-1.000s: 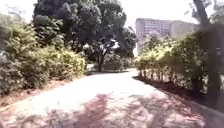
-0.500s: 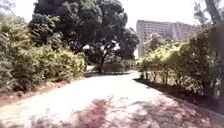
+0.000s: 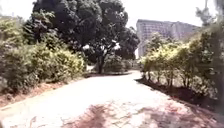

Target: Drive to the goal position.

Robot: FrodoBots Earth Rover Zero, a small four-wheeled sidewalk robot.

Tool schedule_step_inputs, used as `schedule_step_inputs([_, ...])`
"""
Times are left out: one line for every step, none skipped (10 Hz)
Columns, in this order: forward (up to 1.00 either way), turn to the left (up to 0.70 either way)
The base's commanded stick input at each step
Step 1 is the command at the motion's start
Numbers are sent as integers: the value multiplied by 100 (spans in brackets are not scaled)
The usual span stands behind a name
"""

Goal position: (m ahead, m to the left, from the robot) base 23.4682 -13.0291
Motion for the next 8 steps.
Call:
schedule_step_inputs([70, 0])
schedule_step_inputs([70, 0])
schedule_step_inputs([70, 0])
schedule_step_inputs([70, 0])
schedule_step_inputs([70, 0])
schedule_step_inputs([70, 0])
schedule_step_inputs([70, 0])
schedule_step_inputs([70, 0])
